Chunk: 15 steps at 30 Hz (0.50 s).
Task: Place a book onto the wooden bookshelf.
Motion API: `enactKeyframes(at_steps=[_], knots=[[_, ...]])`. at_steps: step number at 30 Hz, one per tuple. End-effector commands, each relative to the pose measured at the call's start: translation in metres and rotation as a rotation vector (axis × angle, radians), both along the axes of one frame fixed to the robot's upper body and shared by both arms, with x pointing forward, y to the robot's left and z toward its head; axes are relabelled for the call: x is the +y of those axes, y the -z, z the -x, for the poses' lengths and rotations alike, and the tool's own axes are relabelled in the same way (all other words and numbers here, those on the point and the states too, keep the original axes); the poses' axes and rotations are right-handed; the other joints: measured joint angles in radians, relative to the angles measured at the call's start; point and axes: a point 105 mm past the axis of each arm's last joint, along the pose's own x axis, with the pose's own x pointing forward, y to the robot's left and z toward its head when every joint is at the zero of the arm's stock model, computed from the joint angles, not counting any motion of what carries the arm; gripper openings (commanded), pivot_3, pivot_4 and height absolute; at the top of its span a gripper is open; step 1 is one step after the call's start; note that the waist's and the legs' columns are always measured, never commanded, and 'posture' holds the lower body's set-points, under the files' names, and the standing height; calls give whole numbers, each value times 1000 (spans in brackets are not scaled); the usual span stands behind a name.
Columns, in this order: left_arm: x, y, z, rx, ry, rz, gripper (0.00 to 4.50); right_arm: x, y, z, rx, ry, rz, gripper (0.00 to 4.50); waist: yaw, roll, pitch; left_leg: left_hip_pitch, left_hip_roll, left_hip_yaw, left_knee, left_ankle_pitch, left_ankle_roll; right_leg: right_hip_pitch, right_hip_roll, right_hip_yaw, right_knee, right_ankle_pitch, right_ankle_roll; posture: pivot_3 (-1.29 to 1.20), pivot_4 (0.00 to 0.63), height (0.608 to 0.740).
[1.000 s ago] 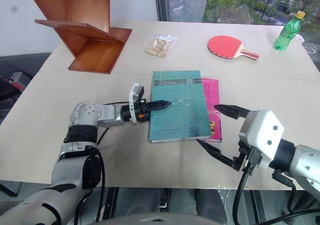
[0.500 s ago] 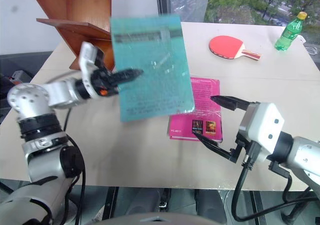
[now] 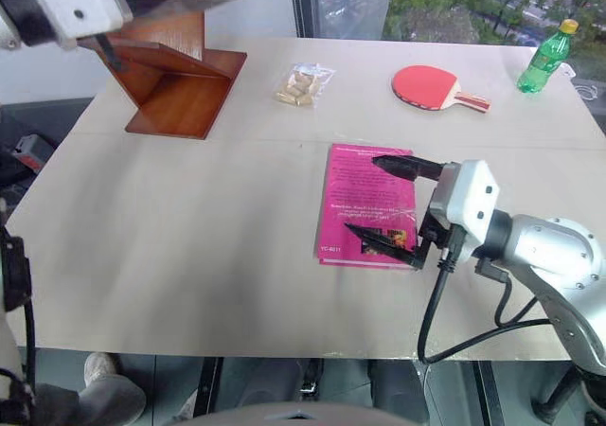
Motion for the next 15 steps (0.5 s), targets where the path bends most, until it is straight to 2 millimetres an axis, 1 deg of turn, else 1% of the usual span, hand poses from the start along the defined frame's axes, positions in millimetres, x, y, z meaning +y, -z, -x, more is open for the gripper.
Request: enactKeyframes(at_steps=[1, 3, 6, 10, 13, 15], knots=[[47, -5, -7, -36, -170, -50, 25, 2, -11, -1, -74, -1, -31, 4500, -2, 0, 0, 0, 0, 0, 0, 0, 0, 0, 0, 0, 0, 0, 0, 0, 150, 740], [68, 5, -15, 0, -269, -65, 25, 3, -14, -6, -96, 13, -45, 4500, -3, -1, 1, 0, 0, 0, 0, 0, 1, 0, 1, 0, 0, 0, 0, 0, 150, 740], [88, 16, -25, 20, -394, -94, 25, 5, -18, -8, -120, 20, -66, 4500, -3, -4, 2, -1, 0, 0, 1, -1, 1, 0, 1, -1, 1, 0, 1, 0, 150, 740], [102, 20, -31, -2, -495, -140, 25, 9, -17, -8, -129, 20, -77, 4500, -3, -6, 2, -2, 0, -1, 3, -1, 3, 0, 0, -3, 0, 0, 2, 0, 150, 740], [104, 19, -33, -6, -516, -145, 25, 10, -17, -7, -131, 25, -83, 4500, -28, -6, 2, -2, -1, 0, 3, -1, 3, -1, 0, -1, 1, 0, 3, 0, 150, 740], [103, 18, -34, -1, -518, -130, 827, 9, -17, -6, -131, 29, -89, 4500, -34, -6, 3, -2, 0, 0, 3, -1, 3, -2, 1, 0, 2, 0, 2, 0, 150, 740]])
